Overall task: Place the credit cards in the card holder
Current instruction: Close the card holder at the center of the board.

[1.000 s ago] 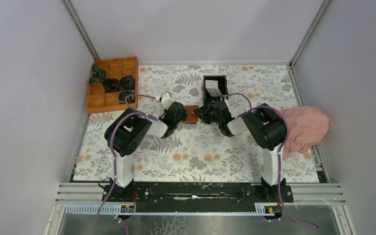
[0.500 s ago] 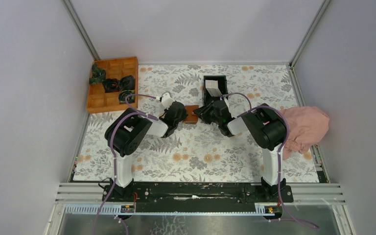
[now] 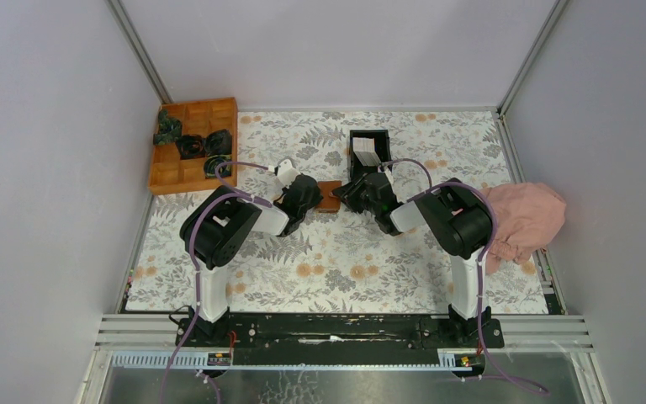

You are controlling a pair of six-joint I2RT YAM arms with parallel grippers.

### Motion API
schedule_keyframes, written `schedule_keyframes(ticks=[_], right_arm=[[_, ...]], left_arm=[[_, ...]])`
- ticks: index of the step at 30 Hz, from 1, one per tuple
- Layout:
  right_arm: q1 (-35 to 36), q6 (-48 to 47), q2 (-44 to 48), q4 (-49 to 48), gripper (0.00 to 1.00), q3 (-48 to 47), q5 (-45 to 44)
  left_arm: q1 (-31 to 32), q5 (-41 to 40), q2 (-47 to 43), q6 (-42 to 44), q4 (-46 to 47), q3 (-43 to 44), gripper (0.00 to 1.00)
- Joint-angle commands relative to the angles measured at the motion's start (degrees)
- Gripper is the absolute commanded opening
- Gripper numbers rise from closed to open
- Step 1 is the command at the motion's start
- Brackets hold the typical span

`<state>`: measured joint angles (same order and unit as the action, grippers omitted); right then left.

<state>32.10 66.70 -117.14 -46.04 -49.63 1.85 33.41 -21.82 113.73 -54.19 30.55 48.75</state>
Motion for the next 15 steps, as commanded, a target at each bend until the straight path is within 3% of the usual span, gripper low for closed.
schedule_keyframes(ticks=[1,15], right_arm=[[1.5,-4.0,0.3,6.4,0.37,0.5,-1.8],[4.1,-10.2,2.8,10.5,0.39,-0.5,-7.6]], left_arm=[[1.2,4.6,9.0,4.6,-27.6,-4.3,0.0],[1.3,4.8,9.3,4.5,-27.6,-4.0,0.0]])
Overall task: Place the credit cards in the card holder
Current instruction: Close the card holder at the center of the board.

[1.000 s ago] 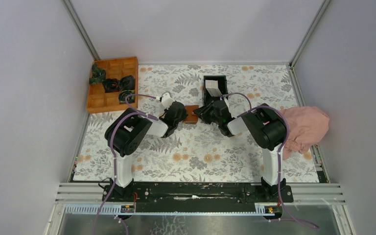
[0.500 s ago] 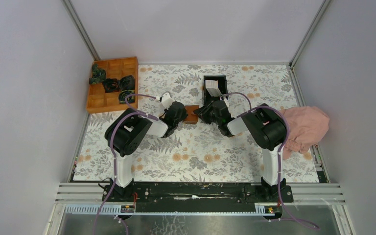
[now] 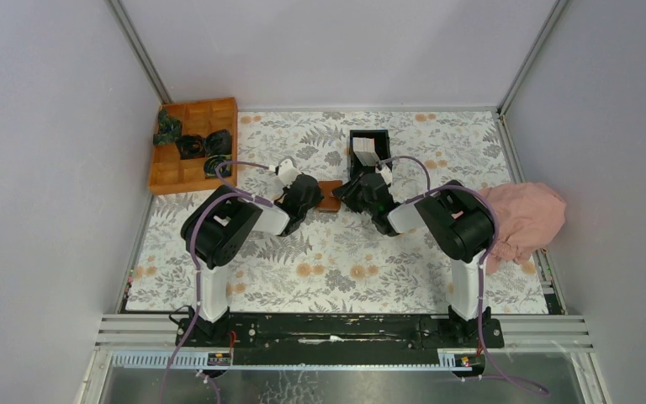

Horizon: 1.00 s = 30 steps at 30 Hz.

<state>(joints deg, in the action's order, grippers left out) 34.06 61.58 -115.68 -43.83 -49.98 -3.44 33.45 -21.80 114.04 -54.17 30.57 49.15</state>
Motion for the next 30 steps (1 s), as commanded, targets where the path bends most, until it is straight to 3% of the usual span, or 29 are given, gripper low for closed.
schedule_keyframes(ticks=[1,30], right_arm=[[2.4,-5.3,1.4,8.6,0.39,-0.2,-2.7],[9.6,-12.3,-1.0,13.1,0.38,-0.9,-15.5]], left_arm=[[1.3,4.7,9.0,4.5,-27.6,-4.3,0.0],[1.7,5.0,9.9,4.1,-27.4,-4.1,0.0]])
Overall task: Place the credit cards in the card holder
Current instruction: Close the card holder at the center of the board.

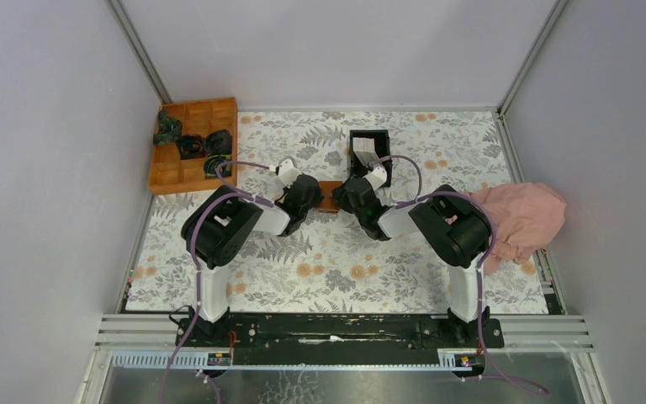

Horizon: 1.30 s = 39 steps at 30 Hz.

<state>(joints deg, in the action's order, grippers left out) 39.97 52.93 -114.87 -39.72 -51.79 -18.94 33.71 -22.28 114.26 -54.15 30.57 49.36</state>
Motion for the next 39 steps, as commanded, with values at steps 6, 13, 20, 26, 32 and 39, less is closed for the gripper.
schedule_keyframes(ticks=[6,13,20,26,32,39], right_arm=[[5.6,-4.2,-3.0,7.7,0.38,2.3,-4.6],[9.1,-6.8,-3.8,5.3,0.38,3.8,-13.3],[10.7,-7.2,-4.0,6.0,0.38,3.9,-16.9],[10.6,-7.8,-1.9,8.6,0.45,2.3,-15.5],[10.3,-11.1,2.7,10.9,0.51,1.6,-15.3],[10.2,-15.8,9.2,11.1,0.57,1.9,-14.6]], left_arm=[[1.5,5.5,10.2,4.1,-27.2,-4.4,0.0],[1.5,5.5,10.5,3.9,-26.5,-4.9,0.0],[1.6,5.5,10.2,4.0,-26.3,-5.4,0.0],[1.6,4.6,7.2,3.1,-27.5,-6.1,0.09],[1.5,2.0,-1.5,2.6,-31.0,-5.6,0.4],[1.5,-1.6,-13.2,2.4,-35.5,-4.7,0.63]])
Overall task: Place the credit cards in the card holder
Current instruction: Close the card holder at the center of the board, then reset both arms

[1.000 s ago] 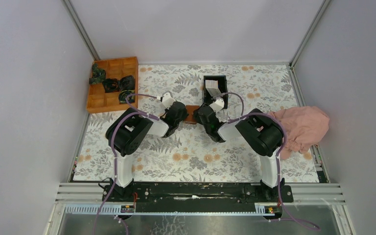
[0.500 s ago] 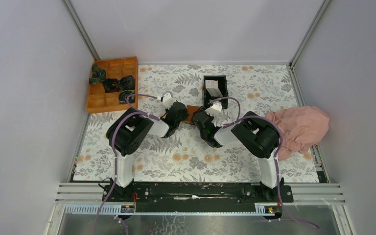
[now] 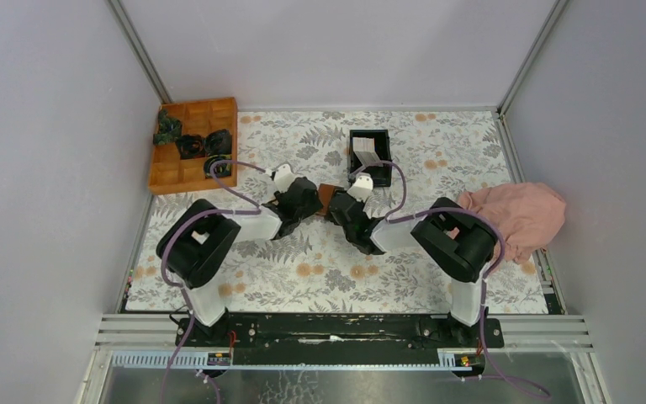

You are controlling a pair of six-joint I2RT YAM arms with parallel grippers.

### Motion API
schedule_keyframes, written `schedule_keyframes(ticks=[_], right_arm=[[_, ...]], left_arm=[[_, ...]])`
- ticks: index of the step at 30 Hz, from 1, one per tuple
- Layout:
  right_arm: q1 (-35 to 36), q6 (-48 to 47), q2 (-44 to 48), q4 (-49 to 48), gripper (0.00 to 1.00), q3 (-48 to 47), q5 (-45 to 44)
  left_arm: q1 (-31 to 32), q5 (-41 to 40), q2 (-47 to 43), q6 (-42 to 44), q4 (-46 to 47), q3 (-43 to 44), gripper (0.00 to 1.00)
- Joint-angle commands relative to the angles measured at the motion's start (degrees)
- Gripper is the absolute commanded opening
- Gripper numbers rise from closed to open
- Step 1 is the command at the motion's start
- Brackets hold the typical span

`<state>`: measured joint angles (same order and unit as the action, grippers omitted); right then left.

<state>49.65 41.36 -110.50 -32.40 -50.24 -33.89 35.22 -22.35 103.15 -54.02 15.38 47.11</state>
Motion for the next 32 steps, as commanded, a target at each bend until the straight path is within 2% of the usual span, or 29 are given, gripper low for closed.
schedule_keyframes(ticks=[1,3,6,9,14,15,19,24,29,32], right_arm=[[0.5,-4.9,5.9,3.9,0.57,0.5,0.0],[0.5,-6.5,8.5,4.1,0.57,1.3,-0.3],[0.5,-10.1,14.0,4.9,0.57,3.1,1.4],[0.5,-13.4,20.7,10.5,0.59,4.0,2.2],[0.5,-15.3,32.1,20.4,0.73,5.7,-1.7],[0.5,-14.0,34.3,22.7,0.79,5.9,-4.0],[0.5,-10.8,41.0,31.7,0.86,6.4,-9.9],[0.5,-6.9,46.5,39.6,0.89,8.1,-15.3],[0.5,-7.0,49.6,42.2,0.86,10.8,-17.7],[0.5,-6.5,51.1,42.9,0.89,12.1,-20.3]], left_arm=[[0.0,-2.1,-3.8,2.5,-20.8,-2.4,0.64],[0.0,-3.1,-7.6,3.0,-21.4,-2.7,0.66],[0.0,-4.3,-14.2,4.2,-20.3,-4.9,0.74],[0.2,-3.9,-21.6,6.6,-16.6,-8.7,0.83],[0.2,-3.7,-34.0,11.1,-13.9,-14.3,0.99],[0.2,-3.9,-36.0,11.8,-13.6,-15.3,1.0],[0.2,-4.7,-42.6,15.0,-12.5,-18.6,1.0],[0.2,-6.9,-47.2,15.5,-12.3,-21.5,1.0],[0.2,-7.7,-49.4,15.2,-10.7,-23.3,1.0],[0.2,-8.1,-49.8,15.5,-10.6,-23.5,1.0]])
